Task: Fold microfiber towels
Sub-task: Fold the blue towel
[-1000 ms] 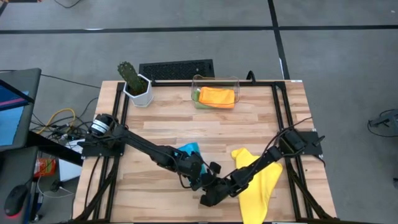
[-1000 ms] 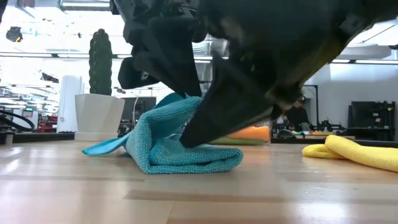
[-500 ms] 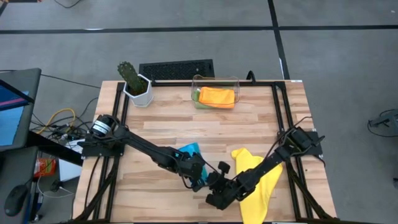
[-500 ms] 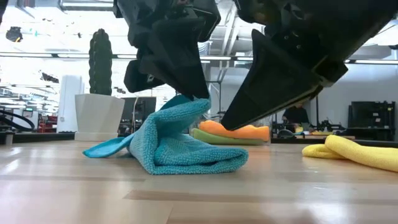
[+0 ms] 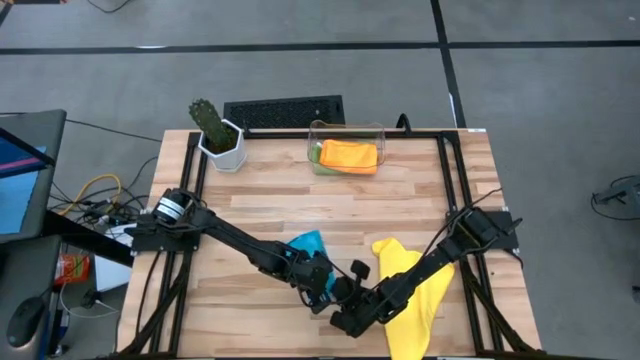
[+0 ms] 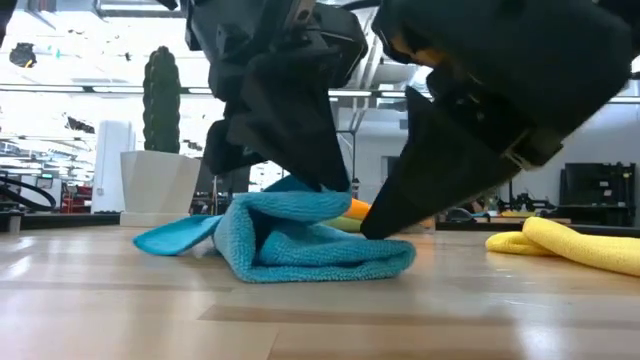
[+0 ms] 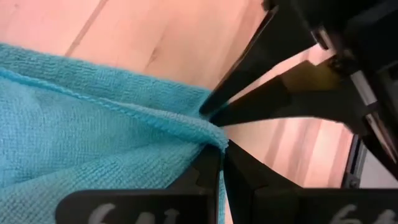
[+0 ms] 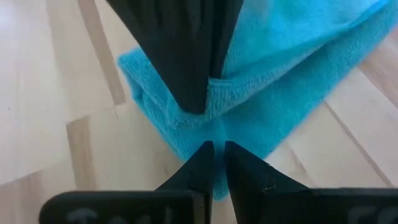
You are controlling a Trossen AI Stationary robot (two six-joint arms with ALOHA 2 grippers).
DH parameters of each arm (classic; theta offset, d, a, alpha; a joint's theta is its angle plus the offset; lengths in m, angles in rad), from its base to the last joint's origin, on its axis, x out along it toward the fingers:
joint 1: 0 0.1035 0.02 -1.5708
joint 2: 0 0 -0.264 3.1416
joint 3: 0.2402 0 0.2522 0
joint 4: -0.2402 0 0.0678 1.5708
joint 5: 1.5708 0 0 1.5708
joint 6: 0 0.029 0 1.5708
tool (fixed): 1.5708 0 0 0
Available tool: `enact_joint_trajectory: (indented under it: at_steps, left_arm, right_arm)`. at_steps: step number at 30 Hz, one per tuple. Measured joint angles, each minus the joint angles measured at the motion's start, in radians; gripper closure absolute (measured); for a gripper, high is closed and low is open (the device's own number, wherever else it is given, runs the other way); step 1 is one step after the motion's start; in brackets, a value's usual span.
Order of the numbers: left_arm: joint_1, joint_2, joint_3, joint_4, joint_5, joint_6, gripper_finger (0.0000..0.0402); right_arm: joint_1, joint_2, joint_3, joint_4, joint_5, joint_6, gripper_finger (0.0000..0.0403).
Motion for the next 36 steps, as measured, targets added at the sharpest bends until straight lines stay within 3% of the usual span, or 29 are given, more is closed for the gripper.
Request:
enact_joint_trajectory:
  at_steps: [10,20,26,32,36]
  left_arm:
    - [-0.006,0.000,0.000,0.027,0.006,0.044,0.0390]
    - [-0.004,0.000,0.000,0.038,0.010,0.049,0.0269]
    - [-0.002,0.000,0.000,0.037,0.010,0.045,0.0221]
    - [0.031,-0.035,0.000,-0.010,0.162,0.018,0.0208]
    - [0.037,-0.141,0.000,-0.084,0.114,0.051,0.0213]
  right_arm:
    - [-0.021,0.032,0.001,0.015,-0.019,-0.001,0.0339]
    - [-0.019,0.031,0.001,0.022,-0.025,-0.029,0.0339]
    - [0.018,-0.010,0.001,-0.013,-0.023,-0.029,0.0339]
    - [0.067,-0.075,0.001,-0.016,0.050,-0.066,0.0339]
    - [0.056,-0.080,0.001,0.067,0.092,-0.170,0.0339]
